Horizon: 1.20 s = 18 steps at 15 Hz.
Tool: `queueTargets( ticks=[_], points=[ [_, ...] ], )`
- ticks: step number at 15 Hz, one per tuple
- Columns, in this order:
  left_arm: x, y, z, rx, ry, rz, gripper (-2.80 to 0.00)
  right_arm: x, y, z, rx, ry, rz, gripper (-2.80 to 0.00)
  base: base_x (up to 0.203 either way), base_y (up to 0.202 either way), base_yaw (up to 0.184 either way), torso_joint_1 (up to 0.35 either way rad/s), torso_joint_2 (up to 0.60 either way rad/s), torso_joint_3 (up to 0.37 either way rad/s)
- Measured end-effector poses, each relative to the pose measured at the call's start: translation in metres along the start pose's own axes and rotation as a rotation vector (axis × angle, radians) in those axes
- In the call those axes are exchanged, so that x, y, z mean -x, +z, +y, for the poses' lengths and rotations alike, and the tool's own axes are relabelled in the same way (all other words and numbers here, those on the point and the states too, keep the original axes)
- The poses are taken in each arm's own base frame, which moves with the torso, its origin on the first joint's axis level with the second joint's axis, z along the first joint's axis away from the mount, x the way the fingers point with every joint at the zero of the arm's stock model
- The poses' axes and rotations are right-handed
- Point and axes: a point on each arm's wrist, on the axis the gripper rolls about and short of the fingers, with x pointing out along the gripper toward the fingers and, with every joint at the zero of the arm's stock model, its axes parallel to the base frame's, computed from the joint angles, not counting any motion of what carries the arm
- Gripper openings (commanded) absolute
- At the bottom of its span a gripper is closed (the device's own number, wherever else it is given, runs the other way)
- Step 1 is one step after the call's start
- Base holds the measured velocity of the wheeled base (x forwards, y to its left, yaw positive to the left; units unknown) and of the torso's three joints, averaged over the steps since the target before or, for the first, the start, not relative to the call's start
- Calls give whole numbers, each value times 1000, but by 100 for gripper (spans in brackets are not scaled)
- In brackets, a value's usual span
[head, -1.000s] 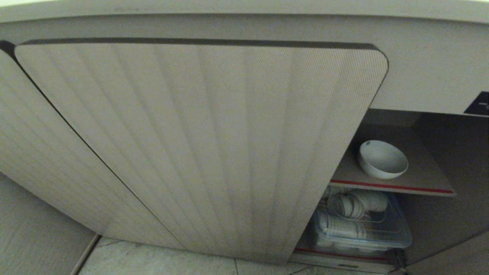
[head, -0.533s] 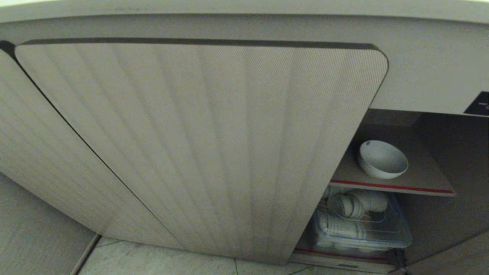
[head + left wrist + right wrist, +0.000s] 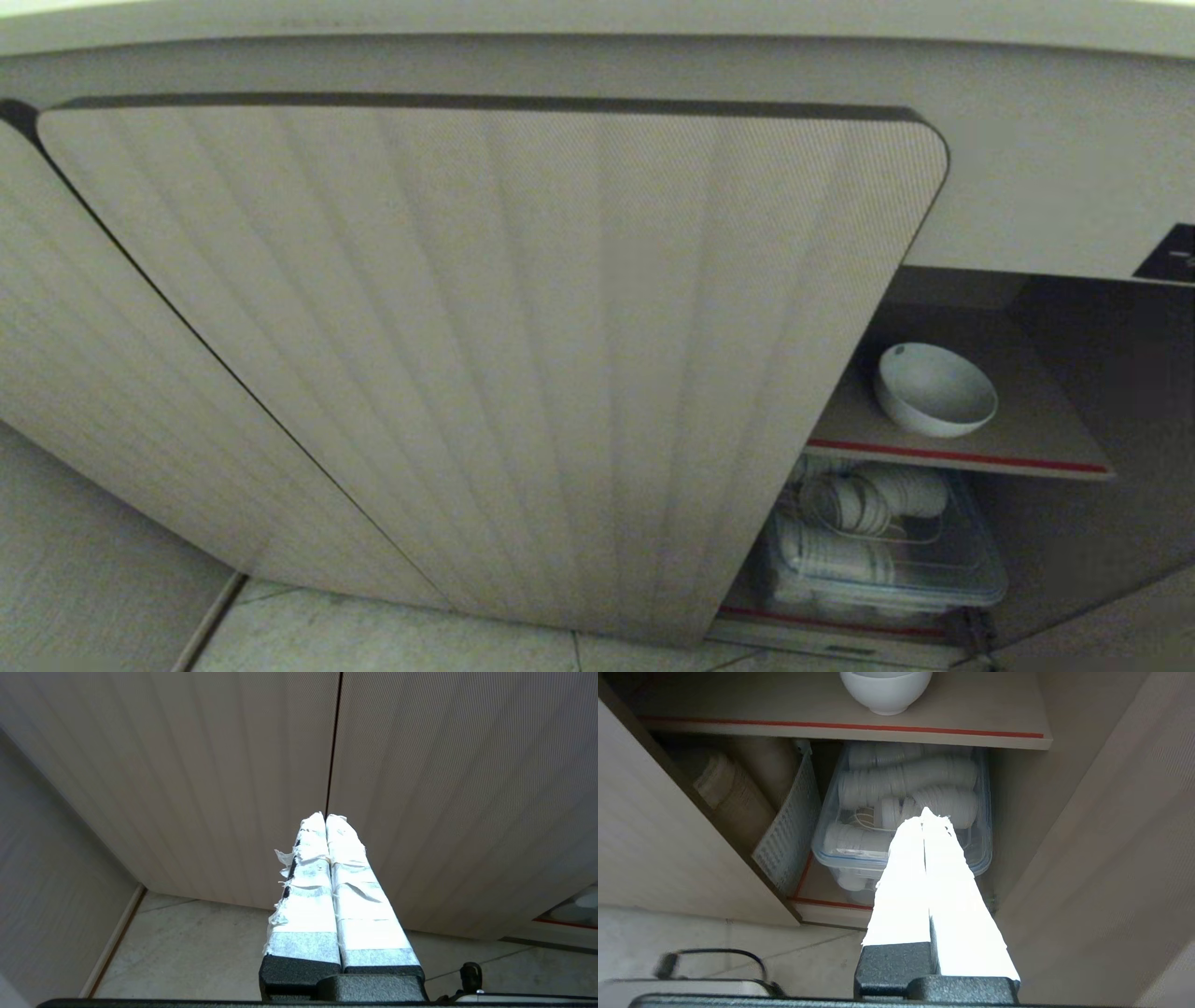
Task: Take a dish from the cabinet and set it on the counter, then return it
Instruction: Close the cabinet door
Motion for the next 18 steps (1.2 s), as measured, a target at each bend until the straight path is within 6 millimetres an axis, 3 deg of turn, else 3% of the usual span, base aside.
queueTargets(
  ticks=[18],
  points=[
    [0,0,0,0,0,0,-280,0,0,0,-29,-4,-4,-280,0,0,0,0,0,0]
  ],
)
